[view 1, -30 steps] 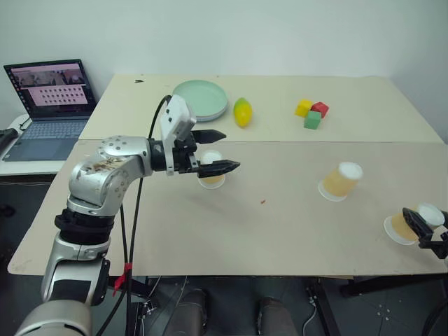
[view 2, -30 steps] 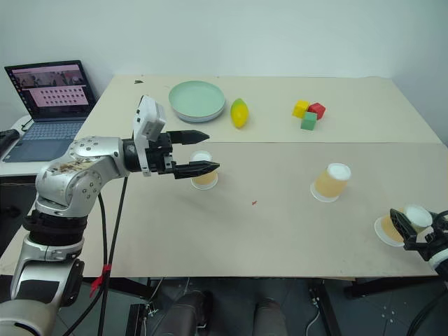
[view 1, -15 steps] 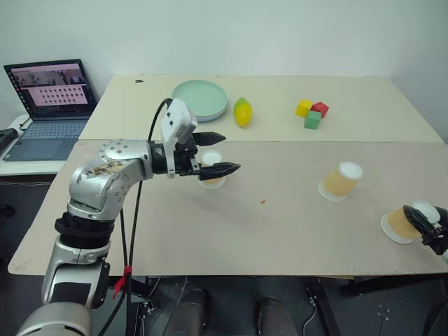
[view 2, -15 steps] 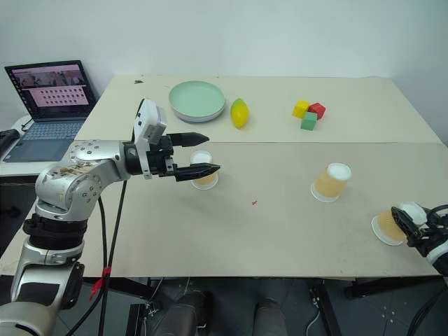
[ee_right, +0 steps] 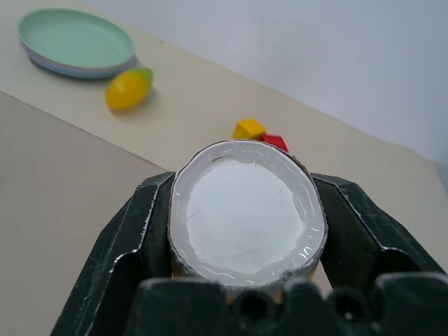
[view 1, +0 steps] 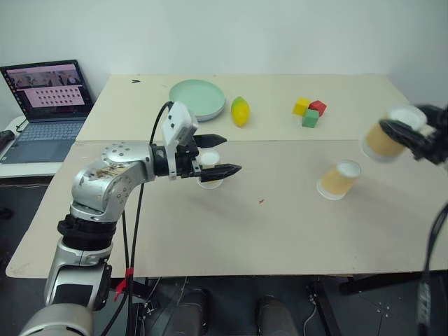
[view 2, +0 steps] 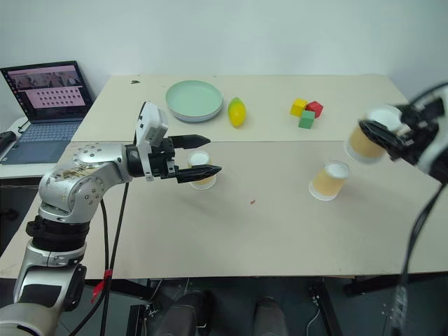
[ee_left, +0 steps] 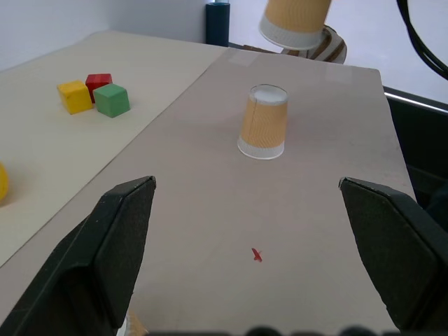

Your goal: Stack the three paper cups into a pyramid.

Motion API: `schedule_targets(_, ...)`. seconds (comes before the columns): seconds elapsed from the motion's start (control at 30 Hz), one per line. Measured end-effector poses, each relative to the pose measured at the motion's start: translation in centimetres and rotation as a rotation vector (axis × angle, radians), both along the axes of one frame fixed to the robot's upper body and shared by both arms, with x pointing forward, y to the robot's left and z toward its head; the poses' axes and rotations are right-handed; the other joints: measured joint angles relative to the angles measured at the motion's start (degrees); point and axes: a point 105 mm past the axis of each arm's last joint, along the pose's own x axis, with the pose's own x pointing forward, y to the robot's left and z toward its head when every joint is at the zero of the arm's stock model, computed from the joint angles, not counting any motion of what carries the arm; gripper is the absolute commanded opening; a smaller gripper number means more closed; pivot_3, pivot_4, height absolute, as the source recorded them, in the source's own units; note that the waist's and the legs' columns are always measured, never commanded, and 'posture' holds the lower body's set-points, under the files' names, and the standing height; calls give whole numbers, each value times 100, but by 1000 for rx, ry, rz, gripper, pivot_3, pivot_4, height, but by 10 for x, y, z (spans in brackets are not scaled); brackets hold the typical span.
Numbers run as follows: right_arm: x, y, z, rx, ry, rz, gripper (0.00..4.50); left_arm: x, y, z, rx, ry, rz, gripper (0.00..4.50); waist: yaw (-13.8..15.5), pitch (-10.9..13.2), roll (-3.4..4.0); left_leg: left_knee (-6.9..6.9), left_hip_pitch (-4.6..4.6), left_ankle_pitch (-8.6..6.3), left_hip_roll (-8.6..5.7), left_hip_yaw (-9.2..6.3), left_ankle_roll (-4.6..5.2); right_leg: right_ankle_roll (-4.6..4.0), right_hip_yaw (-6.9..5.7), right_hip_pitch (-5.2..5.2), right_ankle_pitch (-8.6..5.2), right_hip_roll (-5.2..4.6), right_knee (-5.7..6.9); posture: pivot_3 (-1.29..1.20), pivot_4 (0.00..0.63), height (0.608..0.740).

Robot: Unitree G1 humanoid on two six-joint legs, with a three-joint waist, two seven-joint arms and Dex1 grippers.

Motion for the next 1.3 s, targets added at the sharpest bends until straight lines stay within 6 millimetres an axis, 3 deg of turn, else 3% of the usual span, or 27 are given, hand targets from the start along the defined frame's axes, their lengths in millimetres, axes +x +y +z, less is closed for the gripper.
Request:
schedule_targets(0.1, 12, 41, 7, 27, 17, 120, 2584, 0, 1, -3, -2, 7, 4, 4500, -4, 10, -18, -1, -6, 0, 2, -6, 0, -23, -7, -3, 13, 4, -1, 0, 150, 740)
schedule_targets(0.2, 22, 80, -1, 30, 77, 228, 2584, -1, 0, -3, -3, 4, 3, 4500, -21, 12, -19, -1, -15, 0, -7, -9, 0, -24, -9, -9, 14, 1, 1, 0, 150, 740)
schedule_targets(0.3, 30, 103, -9, 53, 119, 272, 2584, -1, 1, -3, -3, 3, 11, 4500, 2, 12, -20, 0, -16, 0, -18, -13, 1, -23, -10, -9, 14, 1, 2, 0, 150, 740)
schedule_targets(0.4, 33, 119, -28, 30, 183, 308, 2584, 0, 1, -3, -5, 2, 20, 4500, 15, 13, -20, 0, -16, 0, -22, -13, 1, -23, -11, -10, 14, 0, 6, 0, 150, 740)
schedule_targets(0.53, 37, 125, -48, 37, 238, 310, 2584, 0, 2, -4, -5, 3, 28, 4500, 2, 12, -21, 0, -12, 0, -20, -13, 0, -23, -9, -9, 14, 3, 12, 0, 150, 740)
schedule_targets(0.6, 43, 128, -71, 63, 293, 308, 2584, 0, 2, -4, -6, 1, 31, 4500, -19, 8, -27, 0, -5, 0, -16, -14, 0, -23, -10, -3, 14, 8, 14, 0, 150, 740)
schedule_targets(0.7, 51, 135, -134, 79, 465, 291, 2584, -2, 1, -2, -6, -11, 31, 4500, -45, 11, -24, 0, -7, 1, -20, -8, -1, -24, 1, -15, 14, 7, 22, 0, 150, 740)
schedule_targets(0.73, 51, 136, -141, 80, 481, 292, 2584, -2, 1, -2, -6, -12, 32, 4500, -47, 13, -22, 0, -8, 1, -20, -7, -1, -24, 3, -17, 15, 7, 23, 0, 150, 740)
schedule_targets(1.3, 79, 148, -140, 102, 389, 294, 2584, -2, 2, -2, 2, -4, 40, 4500, -75, 14, -22, 0, 3, 2, -10, -3, -3, -24, 36, -15, 15, 34, 25, 0, 150, 740)
